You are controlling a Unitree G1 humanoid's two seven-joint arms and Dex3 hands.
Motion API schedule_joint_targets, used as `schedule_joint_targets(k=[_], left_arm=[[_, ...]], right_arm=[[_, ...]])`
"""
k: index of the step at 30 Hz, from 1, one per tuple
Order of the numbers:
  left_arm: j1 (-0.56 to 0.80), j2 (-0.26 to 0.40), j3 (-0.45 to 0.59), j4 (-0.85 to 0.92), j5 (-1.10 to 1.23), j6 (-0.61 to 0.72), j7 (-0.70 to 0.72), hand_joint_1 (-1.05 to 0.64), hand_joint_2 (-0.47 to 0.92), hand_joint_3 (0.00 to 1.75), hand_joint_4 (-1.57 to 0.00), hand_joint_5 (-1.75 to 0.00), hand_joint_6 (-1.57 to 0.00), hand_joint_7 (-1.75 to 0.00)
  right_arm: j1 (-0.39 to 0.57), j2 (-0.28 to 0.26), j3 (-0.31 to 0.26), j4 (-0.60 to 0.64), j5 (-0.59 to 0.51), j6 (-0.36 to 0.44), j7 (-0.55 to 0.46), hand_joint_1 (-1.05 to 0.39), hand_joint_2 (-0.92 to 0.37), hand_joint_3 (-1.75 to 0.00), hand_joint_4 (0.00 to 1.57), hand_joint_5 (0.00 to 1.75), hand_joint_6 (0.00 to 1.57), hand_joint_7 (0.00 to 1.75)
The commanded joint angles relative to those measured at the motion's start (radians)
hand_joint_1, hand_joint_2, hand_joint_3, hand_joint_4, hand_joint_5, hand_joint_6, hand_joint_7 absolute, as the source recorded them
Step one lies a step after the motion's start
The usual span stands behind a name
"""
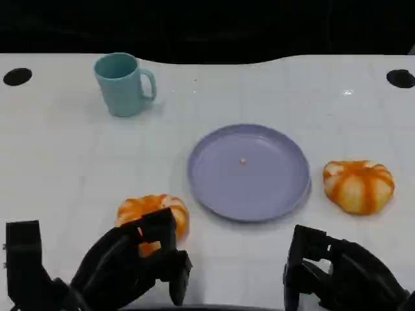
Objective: Grasp the bread from the table and place it into the plate.
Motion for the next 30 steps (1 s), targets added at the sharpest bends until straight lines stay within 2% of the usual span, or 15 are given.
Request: schedule_joint_targets(k=[1,19,24,26,28,29,30], left_arm=[[0.003,0.014,0.003,-0.001,0.013,-0.011,-0.006,-0.66,0.92,0.17,-0.90,-1.75,-0.69,-1.75],[-0.003,0.009,0.013,0.000,0.011,-0.001,-0.004,-0.65,0.92,0.18,-0.88,-1.75,-0.66,-1.75],[0.003,-0.002,0.025,-0.016,0.030,-0.058,0.016,-0.66,0.92,0.19,-0.84,-1.75,-0.60,-1.74],[0.004,0.002,0.029,-0.030,0.041,-0.081,0.022,-0.65,0.92,0.18,-0.77,-1.75,-0.56,-1.65],[0.004,0.010,0.028,-0.040,0.056,-0.108,0.026,-0.67,0.92,0.17,-0.62,-1.75,-0.58,-1.38],[0.004,0.015,0.027,-0.045,0.069,-0.135,0.024,-0.67,0.92,0.17,-0.60,-1.75,-0.59,-1.32],[0.004,0.021,0.026,-0.051,0.083,-0.158,0.024,-0.66,0.92,0.19,-0.56,-1.71,-0.58,-1.17]], right_arm=[[0.007,-0.009,-0.009,-0.003,0.001,-0.003,-0.001,-0.50,-0.91,-0.42,0.60,1.75,0.44,1.68],[-0.001,-0.008,-0.010,-0.001,0.001,0.007,-0.008,-0.50,-0.91,-0.40,0.60,1.75,0.44,1.68],[0.004,-0.007,-0.009,-0.003,0.000,-0.002,-0.006,-0.50,-0.92,-0.40,0.61,1.75,0.45,1.67],[0.007,-0.007,-0.009,-0.005,0.001,-0.001,-0.007,-0.50,-0.92,-0.40,0.61,1.75,0.45,1.67],[0.007,-0.006,-0.008,-0.009,0.003,0.006,-0.009,-0.50,-0.92,-0.40,0.61,1.75,0.45,1.68],[0.008,-0.005,-0.008,-0.011,0.003,0.006,-0.010,-0.50,-0.92,-0.40,0.61,1.75,0.45,1.68],[0.008,-0.005,-0.007,-0.011,0.001,0.004,-0.011,-0.50,-0.92,-0.40,0.61,1.75,0.45,1.68]])
